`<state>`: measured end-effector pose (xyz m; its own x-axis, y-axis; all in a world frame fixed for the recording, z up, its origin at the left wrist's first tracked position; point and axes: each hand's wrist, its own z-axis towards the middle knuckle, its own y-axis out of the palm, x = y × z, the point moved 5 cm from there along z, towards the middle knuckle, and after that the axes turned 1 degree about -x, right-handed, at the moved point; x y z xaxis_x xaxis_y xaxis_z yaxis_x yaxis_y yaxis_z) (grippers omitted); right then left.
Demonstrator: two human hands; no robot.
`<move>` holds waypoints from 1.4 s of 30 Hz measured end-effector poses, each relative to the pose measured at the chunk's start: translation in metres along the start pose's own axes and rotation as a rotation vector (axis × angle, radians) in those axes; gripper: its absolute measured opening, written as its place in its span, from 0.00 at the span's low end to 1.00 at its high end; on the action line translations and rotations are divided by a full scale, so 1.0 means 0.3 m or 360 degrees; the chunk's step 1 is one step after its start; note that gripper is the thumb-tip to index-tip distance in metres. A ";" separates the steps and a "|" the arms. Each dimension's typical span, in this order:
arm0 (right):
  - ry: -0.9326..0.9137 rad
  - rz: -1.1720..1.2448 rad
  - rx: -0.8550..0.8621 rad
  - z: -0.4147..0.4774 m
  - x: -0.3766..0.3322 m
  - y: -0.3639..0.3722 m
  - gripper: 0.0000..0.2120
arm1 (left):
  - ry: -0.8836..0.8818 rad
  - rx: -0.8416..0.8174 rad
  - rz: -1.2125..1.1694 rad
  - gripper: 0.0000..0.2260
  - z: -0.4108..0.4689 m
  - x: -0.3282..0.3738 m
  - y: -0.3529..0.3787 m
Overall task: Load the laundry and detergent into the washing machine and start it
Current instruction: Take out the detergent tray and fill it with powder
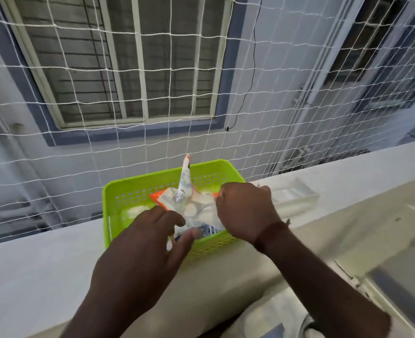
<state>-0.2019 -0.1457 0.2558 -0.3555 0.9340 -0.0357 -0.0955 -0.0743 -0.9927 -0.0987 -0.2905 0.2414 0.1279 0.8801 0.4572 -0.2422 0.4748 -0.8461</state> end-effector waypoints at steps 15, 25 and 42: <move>-0.0011 0.0008 -0.0154 0.031 0.017 0.021 0.10 | 0.0008 0.0084 0.0037 0.09 0.011 0.005 0.007; 0.0020 0.0910 0.1017 -0.115 0.361 -0.089 0.10 | 0.0204 0.0219 -0.0148 0.11 0.055 0.159 -0.018; 0.1024 0.1817 0.0475 0.027 0.795 0.305 0.32 | -0.0459 0.0042 -0.1185 0.32 0.292 0.571 0.588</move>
<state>-0.3030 0.0675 0.1574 0.1170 0.2902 -0.9498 -0.2679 -0.9117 -0.3116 -0.2036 -0.0563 0.1944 0.0120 0.2948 0.9555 -0.2141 0.9341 -0.2856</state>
